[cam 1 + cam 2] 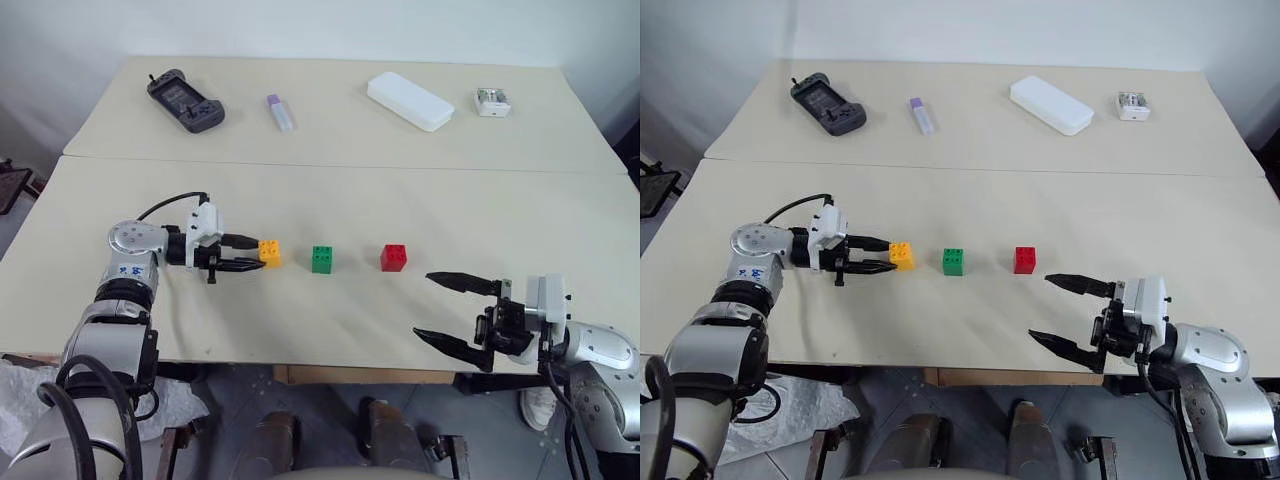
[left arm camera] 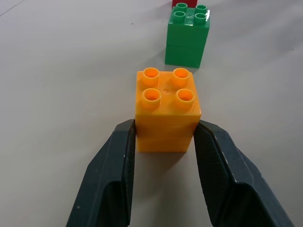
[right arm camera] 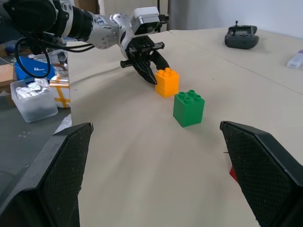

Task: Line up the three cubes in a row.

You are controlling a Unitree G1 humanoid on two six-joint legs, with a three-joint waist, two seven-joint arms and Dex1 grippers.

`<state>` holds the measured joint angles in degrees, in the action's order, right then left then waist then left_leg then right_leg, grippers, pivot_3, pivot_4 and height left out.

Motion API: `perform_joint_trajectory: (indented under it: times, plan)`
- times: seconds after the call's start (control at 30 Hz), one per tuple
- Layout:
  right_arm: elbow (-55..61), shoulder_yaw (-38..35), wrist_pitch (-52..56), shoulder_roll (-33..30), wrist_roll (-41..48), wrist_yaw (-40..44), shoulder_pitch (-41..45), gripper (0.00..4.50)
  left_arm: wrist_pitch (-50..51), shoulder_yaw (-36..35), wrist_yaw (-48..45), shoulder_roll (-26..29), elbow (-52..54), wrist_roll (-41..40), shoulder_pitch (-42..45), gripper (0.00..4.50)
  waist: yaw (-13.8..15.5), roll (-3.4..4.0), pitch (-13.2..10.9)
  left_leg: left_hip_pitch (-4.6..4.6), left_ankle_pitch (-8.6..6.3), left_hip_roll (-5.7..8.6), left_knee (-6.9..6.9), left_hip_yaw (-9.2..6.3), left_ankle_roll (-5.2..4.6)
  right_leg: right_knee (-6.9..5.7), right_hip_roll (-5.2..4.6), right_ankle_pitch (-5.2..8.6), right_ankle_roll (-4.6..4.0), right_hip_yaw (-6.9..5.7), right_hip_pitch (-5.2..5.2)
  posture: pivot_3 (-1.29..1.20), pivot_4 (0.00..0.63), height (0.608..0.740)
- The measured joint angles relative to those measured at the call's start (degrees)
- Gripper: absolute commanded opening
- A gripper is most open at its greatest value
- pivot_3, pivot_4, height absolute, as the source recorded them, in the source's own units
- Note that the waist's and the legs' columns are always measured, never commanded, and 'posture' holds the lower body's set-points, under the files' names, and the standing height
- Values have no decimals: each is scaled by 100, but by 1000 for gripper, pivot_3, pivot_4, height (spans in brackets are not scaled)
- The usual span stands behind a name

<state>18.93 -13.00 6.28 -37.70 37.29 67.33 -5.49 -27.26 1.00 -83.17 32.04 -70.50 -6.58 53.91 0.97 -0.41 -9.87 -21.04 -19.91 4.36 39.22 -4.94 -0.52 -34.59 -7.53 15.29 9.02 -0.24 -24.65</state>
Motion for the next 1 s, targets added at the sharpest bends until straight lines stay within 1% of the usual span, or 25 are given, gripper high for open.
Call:
perform_joint_trajectory:
  times: [0.2, 0.23, 0.3, 0.43, 0.57, 0.67, 0.77, 0.8, 0.87, 1.0]
  plan:
    - [0, -101, 0, -26, 1, 17, -53, 4500, -83, -1, -18, 1, -173, 238, 186, 1469, 15, 0, 0, 2, 0, -1, 1, 3, 0, -6, 1, 0, 0, 1, -1, 0, 150, 740]
    - [0, -102, 0, -26, 1, 18, -64, 4500, -7, -19, -39, 3, -194, 241, 201, 2197, 13, 0, 0, 2, 0, -1, 1, 4, 0, -6, 1, 0, 0, 1, -1, 0, 150, 740]
    - [0, -103, -1, -26, 1, 17, -87, 4500, 47, -31, -53, 32, -215, 276, 199, 2700, 9, 0, 0, 0, 0, -1, 1, 4, 0, -7, 1, 0, 0, 1, -4, 0, 150, 740]
    - [-1, -98, -2, -25, 1, 58, -110, 4500, 39, -220, -253, 110, -169, 210, 166, 3899, 17, 0, 0, -2, 0, -1, 1, 3, -1, -6, 1, 0, 0, 1, -4, 0, 150, 740]
    - [-140, -71, -12, -17, 6, 170, 22, 4500, 103, -508, -286, 405, 268, -102, -152, 3899, -28, 0, 0, -1, 0, -6, 0, 1, -1, -8, 1, 0, 0, 1, -8, 0, 150, 740]
    - [-415, -65, -19, -6, 116, 437, 190, 4500, 120, -750, -285, 738, 1084, -418, -848, 3899, -104, 1, -1, -3, -1, -26, -2, 0, 0, -8, -4, 0, 0, 3, -13, 0, 150, 740]
    - [-709, -66, -15, -9, 199, 659, 444, 4500, 856, -1094, -282, 920, 2010, -1001, -1489, 3899, -108, 1, -1, -2, -1, -26, -1, -5, 0, -11, -9, 0, -1, 5, -12, 0, 150, 740]
    - [-876, -44, -68, -9, 195, 798, 623, 4500, 1257, -1261, -279, 983, 2509, -1282, -1795, 3899, -107, 1, -1, -1, -1, -25, -1, -6, -1, -9, -10, 0, -1, 6, -10, 0, 150, 740]
    - [-1182, -48, -219, -6, 197, 1017, 861, 4500, 1743, -1447, -273, 1015, 3092, -1636, -2183, 3899, -106, 3, -2, 0, -2, -25, -1, -6, -2, -12, -11, 0, -1, 11, -11, 0, 150, 740]
    - [-1910, 75, -366, 5, 152, 1472, 1469, 4500, 2268, -1608, -79, 1037, 3993, -1904, -2787, 3899, -90, 3, -2, -1, -2, -20, 1, -13, -2, -9, -13, 0, -3, 9, -7, 0, 150, 740]
